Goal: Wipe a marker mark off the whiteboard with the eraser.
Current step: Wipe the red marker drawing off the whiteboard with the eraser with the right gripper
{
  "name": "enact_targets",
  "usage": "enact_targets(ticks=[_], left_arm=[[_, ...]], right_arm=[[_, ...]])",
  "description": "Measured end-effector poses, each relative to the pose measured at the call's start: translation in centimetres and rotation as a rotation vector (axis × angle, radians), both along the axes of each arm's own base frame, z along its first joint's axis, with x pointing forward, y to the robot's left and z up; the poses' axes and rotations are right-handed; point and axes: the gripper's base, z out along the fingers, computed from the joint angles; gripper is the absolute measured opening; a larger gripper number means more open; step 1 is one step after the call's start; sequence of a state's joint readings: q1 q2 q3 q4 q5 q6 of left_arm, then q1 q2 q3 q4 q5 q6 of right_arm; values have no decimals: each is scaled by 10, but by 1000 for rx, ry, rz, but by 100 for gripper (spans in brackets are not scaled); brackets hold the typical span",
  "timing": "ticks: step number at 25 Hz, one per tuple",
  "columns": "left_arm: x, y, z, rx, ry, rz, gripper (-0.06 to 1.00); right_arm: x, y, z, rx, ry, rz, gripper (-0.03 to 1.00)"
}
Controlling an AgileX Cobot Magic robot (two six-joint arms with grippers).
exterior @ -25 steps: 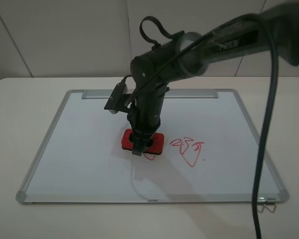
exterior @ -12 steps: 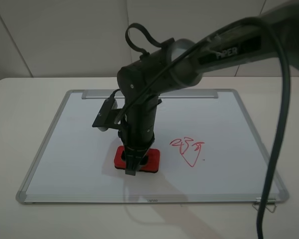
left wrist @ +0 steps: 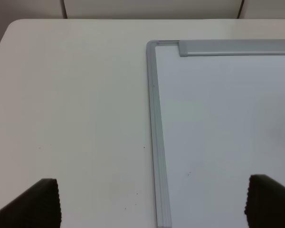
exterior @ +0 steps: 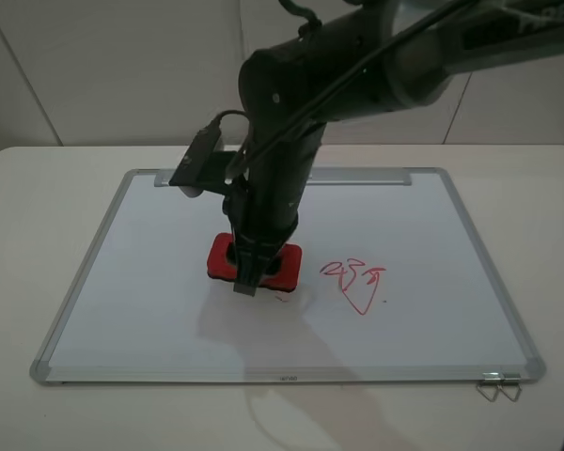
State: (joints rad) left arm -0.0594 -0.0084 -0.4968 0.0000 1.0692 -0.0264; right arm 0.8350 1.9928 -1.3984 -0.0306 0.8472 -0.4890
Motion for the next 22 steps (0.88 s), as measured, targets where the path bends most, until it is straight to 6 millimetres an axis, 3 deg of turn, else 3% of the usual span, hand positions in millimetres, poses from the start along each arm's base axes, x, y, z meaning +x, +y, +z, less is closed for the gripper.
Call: enact_targets(ticks=[3, 10, 19, 22], left_arm=[[0, 0, 0, 0, 0, 0, 77], [0, 0, 0, 0, 0, 0, 77], [0, 0, 0, 0, 0, 0, 77], [0, 0, 0, 0, 0, 0, 77]], right_arm=[[9, -8, 10, 32, -34, -79, 49], [22, -18, 9, 62, -35, -229, 49], [26, -14, -45, -26, 50, -265, 49], [25, -14, -54, -42, 68, -290, 49]])
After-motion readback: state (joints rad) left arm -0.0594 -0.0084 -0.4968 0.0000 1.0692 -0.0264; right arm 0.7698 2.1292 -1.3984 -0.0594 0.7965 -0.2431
